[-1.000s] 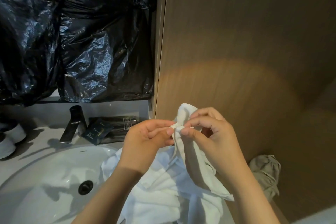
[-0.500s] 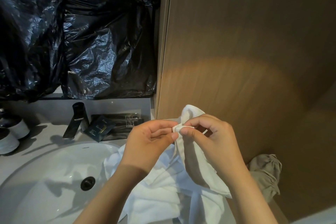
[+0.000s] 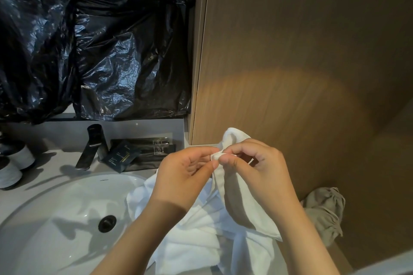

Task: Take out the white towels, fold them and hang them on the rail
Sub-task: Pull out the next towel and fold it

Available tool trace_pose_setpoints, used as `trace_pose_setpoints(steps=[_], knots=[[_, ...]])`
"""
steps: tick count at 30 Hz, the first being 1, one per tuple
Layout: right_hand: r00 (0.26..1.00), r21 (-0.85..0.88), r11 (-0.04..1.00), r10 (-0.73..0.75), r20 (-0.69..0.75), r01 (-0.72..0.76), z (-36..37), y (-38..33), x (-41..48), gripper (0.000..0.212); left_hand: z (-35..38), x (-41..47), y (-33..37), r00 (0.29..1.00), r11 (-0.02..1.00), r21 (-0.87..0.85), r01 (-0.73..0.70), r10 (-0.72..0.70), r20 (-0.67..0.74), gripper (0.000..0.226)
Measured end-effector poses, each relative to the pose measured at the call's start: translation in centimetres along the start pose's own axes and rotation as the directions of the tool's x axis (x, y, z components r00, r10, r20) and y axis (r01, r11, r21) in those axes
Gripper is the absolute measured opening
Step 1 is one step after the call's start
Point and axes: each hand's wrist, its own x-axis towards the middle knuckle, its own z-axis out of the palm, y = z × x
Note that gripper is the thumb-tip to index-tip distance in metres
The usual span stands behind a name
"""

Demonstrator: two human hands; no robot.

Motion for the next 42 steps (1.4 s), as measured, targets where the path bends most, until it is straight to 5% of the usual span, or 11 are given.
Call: trace_pose_setpoints(steps=[6,14,32,42], knots=[[0.999,-0.222,0.975,0.004,0.039,0.005,-1.9,0.8,0.5,0.006,-1.0,1.3,0.2,0.997,0.999,-0.011,-0.041,0.04,-0.064,0.03],[0.985,-0.4,0.903,-0.107,0.138,0.154,-4.6,0.0,2.2,0.038,-3.4,5.9,3.1,0.97,0.966,0.168,-0.199,0.218,-0.105,0.023],[0.996,0.079,0.996,0.034,-0.077,-0.028,-5.0,0.0,6.1,0.055,-4.5,16.5,8.0,0.929,0.854,0.457,-0.248,0.344,-0.139,0.03],[0.991,0.221,0.966,0.124,0.058,-0.133,-3.5,1.6,4.5,0.047,-5.8,18.8,7.2,0.916,0.783,0.579,-0.228,0.375,-0.146,0.03]])
